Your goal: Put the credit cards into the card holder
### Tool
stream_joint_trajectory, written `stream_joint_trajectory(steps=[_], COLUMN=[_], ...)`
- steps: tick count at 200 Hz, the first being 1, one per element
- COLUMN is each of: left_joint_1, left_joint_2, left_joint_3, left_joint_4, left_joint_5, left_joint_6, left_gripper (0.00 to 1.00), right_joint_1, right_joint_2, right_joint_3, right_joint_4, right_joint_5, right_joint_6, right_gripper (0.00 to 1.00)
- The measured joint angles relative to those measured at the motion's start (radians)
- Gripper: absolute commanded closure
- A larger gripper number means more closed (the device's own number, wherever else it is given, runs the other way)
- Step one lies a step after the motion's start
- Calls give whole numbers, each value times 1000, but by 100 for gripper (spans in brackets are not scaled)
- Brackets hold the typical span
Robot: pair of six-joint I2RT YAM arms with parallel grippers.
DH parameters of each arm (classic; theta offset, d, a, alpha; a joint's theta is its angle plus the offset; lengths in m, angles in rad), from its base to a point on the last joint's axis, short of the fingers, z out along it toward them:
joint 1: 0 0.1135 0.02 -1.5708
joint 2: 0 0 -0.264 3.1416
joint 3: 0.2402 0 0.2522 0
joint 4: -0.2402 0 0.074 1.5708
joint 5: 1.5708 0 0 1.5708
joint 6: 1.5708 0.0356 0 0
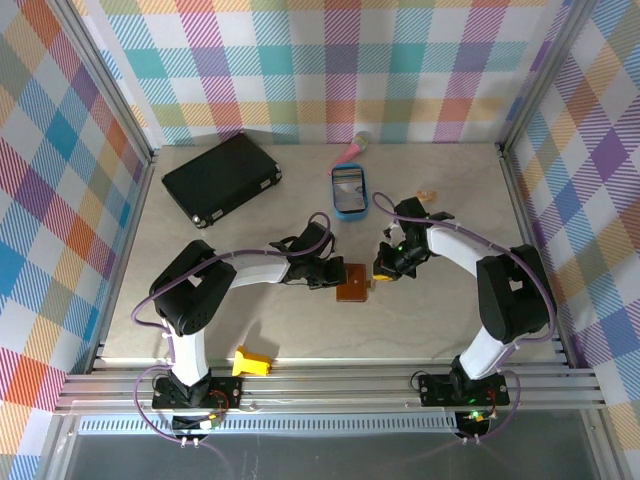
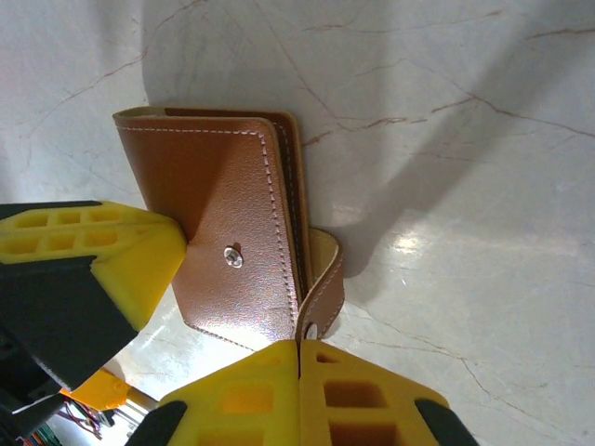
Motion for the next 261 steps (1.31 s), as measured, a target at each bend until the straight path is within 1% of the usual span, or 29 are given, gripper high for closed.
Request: stream_joint_trajectory(steps=[61, 112, 183, 261], left_joint_1=[0, 0, 0, 0], left_joint_2=[0, -2, -4, -4], left_joint_3=[-1, -9, -16, -19], left_joint_4=[2, 18, 27, 32], left_joint_5=[3, 6, 6, 6], left_joint_6=[-11, -16, -18, -19], left_gripper=[100, 100, 100, 100], right_joint_1=[30, 63, 84, 106], right_joint_2=[5, 89, 138, 165], right_joint_3=[1, 46, 85, 139], right_joint_4=[48, 73, 68, -3], right_joint_5=[-51, -69, -56, -11], right_joint_6=[7, 37, 58, 54], right_gripper=[100, 100, 100, 100])
